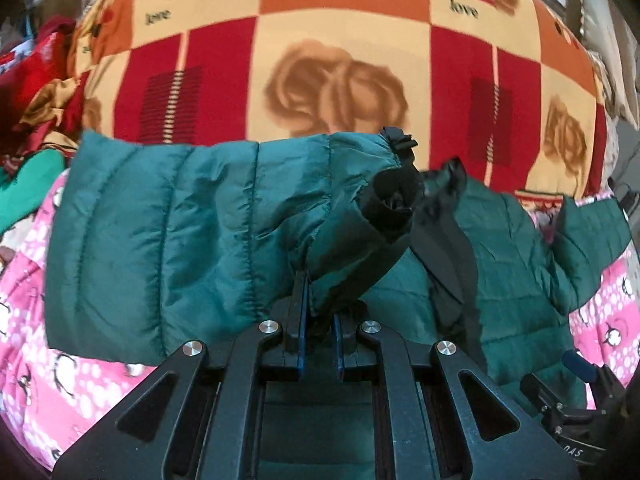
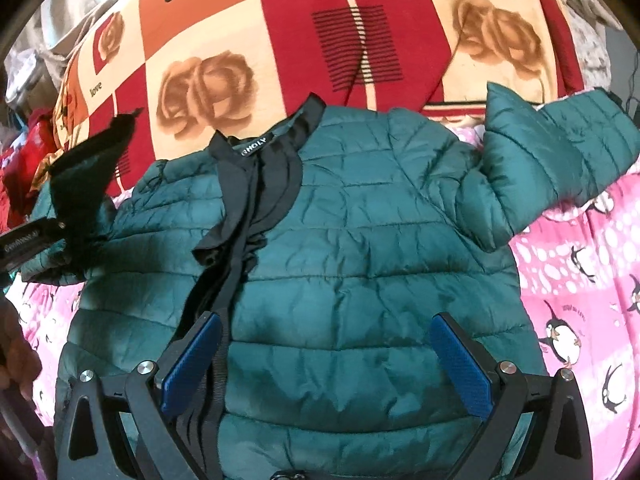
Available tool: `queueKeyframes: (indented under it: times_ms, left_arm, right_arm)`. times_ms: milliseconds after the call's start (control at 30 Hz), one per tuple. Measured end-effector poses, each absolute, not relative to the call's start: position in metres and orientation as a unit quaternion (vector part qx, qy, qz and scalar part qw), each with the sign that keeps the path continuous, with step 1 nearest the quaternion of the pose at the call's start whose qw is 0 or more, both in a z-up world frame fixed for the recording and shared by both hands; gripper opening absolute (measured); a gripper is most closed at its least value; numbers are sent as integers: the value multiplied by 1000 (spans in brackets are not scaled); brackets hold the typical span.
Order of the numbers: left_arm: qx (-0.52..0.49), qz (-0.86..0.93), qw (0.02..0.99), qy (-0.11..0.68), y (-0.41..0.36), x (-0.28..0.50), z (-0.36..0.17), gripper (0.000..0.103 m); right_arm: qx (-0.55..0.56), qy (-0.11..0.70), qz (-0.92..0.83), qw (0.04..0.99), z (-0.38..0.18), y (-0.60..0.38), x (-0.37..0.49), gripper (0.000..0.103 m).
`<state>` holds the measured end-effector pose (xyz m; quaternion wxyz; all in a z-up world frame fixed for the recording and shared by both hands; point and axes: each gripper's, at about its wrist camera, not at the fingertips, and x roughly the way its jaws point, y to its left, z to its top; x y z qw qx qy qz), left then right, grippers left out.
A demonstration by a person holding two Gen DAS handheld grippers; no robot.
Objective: Fold large clothes
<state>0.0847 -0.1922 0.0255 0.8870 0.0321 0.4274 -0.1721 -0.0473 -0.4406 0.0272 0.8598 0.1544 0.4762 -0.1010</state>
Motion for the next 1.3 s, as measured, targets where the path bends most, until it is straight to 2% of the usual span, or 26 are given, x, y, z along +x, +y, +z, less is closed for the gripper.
queueKeyframes:
  times_ms: [700, 1000, 1100, 1200, 1267, 1300]
  left_arm:
    - [75, -227, 853, 464, -302, 77, -21, 9]
    - [73, -235, 846, 473, -318, 80, -29, 9]
    - [65, -240, 840, 483, -312, 80, -24, 15]
    - [38, -258, 827, 497, -300, 77, -15, 35]
    - [20, -267, 828, 493, -288, 72, -2, 54]
    - [16, -268, 832, 485, -280, 68, 7, 60]
  right_arm:
    - [155, 493, -156, 842, 0, -478, -49, 103]
    - [142, 502, -158, 839, -5, -474, -48, 103]
    - [143, 502, -157, 838, -5, -474, -48, 103]
    - [146, 502, -155, 838, -5, -475, -49, 103]
    - [150, 503, -155, 837, -5, -477, -50, 103]
    - [154, 504, -155, 836, -4, -477, -52, 103]
